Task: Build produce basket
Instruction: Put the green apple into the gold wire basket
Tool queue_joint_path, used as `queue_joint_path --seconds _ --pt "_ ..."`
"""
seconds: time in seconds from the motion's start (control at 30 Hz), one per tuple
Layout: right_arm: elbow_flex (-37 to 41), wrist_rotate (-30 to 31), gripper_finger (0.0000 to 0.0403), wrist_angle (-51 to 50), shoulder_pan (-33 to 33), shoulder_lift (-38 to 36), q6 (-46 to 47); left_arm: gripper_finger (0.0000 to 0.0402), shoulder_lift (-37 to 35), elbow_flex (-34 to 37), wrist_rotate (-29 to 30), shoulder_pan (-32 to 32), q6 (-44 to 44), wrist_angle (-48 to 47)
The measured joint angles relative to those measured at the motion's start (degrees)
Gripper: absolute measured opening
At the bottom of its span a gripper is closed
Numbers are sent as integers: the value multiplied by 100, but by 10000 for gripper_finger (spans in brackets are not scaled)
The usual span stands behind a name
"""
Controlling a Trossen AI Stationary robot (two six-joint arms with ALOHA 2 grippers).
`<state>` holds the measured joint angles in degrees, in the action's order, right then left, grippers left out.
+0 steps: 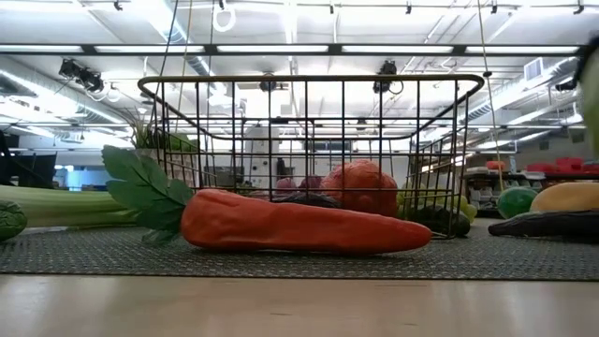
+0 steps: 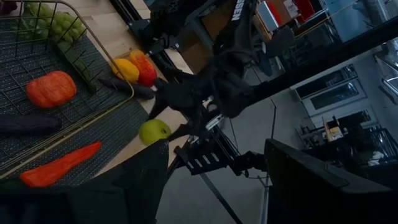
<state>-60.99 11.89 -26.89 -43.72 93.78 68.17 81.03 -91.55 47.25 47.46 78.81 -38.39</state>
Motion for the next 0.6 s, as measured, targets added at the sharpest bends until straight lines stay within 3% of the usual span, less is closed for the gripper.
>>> queue_joint_path --seconds 0.23,0.43,0.6 --pt "-1165 220 325 -318 122 -112 -655 270 0 0 -64 4 -8 0" --pt "-2103 1468 326 -526 504 -123 -1690 270 -3 0 -63 -4 -181 58" --pt "-2459 2059 327 -754 995 -131 -2341 270 -9 0 -62 -2 -255 96"
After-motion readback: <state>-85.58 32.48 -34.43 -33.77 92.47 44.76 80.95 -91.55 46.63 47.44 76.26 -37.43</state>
